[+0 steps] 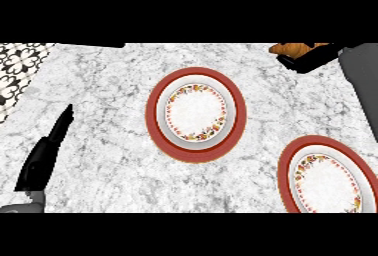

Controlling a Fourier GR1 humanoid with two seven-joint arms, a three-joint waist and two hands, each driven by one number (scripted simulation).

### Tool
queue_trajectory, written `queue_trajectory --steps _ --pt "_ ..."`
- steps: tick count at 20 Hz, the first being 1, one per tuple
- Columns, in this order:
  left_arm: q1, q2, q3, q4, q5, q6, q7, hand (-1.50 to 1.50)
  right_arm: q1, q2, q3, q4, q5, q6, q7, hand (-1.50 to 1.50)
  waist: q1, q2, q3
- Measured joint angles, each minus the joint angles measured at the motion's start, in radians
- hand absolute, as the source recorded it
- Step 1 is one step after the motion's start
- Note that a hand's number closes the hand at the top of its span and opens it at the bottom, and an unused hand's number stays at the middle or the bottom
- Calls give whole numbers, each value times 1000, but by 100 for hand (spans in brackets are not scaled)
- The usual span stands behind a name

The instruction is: Pick the croissant from the plate and place it in the plate

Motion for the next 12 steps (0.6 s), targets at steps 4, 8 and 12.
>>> queue_trajectory --steps 4,8,12 --pt "20 -8 6 -5 -3 10 -4 0 -73 74 29 66 0 0 2 150 -18 -7 -1" --pt "40 -3 21 -13 -1 12 -2 0 -123 161 56 89 -6 20 49 150 -43 -16 -2" --pt "58 -3 32 -29 2 12 6 0 -142 248 95 108 14 32 84 150 -58 -21 -2"
